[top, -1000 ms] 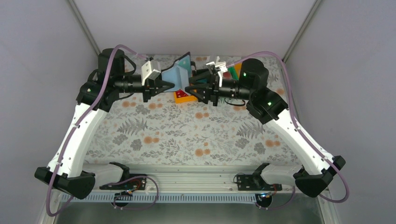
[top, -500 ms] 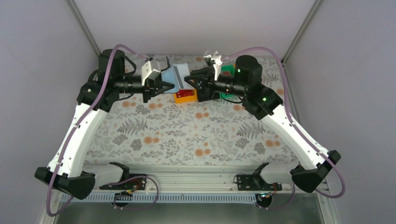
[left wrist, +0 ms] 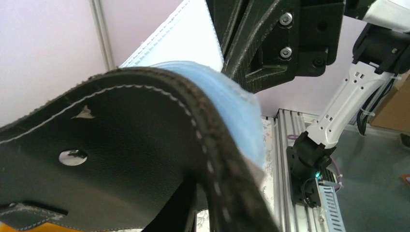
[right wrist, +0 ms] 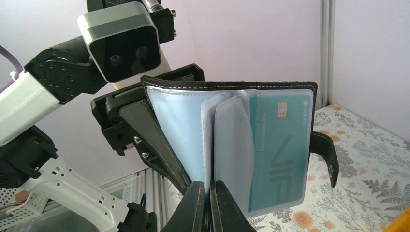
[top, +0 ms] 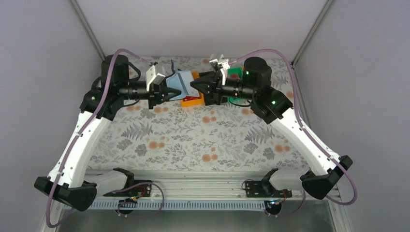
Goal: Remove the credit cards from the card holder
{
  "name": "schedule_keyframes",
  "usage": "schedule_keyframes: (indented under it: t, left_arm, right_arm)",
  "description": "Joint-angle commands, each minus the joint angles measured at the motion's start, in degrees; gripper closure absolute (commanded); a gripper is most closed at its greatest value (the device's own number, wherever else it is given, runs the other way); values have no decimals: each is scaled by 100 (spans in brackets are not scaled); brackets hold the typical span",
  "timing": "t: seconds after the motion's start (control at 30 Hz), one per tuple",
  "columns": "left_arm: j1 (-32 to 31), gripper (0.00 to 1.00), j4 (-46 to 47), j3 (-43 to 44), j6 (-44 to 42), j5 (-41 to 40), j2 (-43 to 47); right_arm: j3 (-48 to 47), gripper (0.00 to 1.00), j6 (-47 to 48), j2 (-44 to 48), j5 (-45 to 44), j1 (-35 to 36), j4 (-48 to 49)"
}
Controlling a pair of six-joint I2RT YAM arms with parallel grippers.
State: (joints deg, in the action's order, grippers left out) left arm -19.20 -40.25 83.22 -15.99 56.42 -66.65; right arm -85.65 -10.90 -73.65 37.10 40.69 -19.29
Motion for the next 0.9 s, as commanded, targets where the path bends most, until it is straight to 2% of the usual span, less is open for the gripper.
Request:
schedule_keyframes:
  t: [0.0,0.1,0.2,0.33,0.37,0.4,0.47,0.5,0.53,0.63,0.87]
  left_arm:
    - [-17,82,413,-103,282,144,1]
    - [-21,73,486,-145,394,295,-6]
    - [-14,72,477,-161,401,334,1]
    - [-5,64,465,-154,410,212,3]
    - [-7,64,474,-164,438,99,1]
    - [-7,72,480,-170,463,-52,-5]
    - [-5,95,494,-187,521,-397,-3]
    - [7,97,492,-193,529,-510,1]
    - [19,97,480,-193,502,-555,-6]
    - [15,97,459,-176,431,-465,10]
    - [30,98,273,-33,72,-338,9]
  right_arm:
    - [-154,96,3,14,656,143,154]
    - [-179,96,51,-23,657,157,100]
    - [-206,96,87,-22,601,159,51]
    - [-271,96,191,-42,603,158,-55]
    - [-276,96,216,-40,637,159,-76]
    - [-273,96,250,-44,671,159,-108]
    - [-279,96,418,4,747,159,-205]
    - [-270,94,526,51,761,159,-280]
    - [-261,87,640,104,696,159,-357]
    - [-163,74,838,311,5,127,-563]
    - [3,69,1114,615,-489,-82,-761]
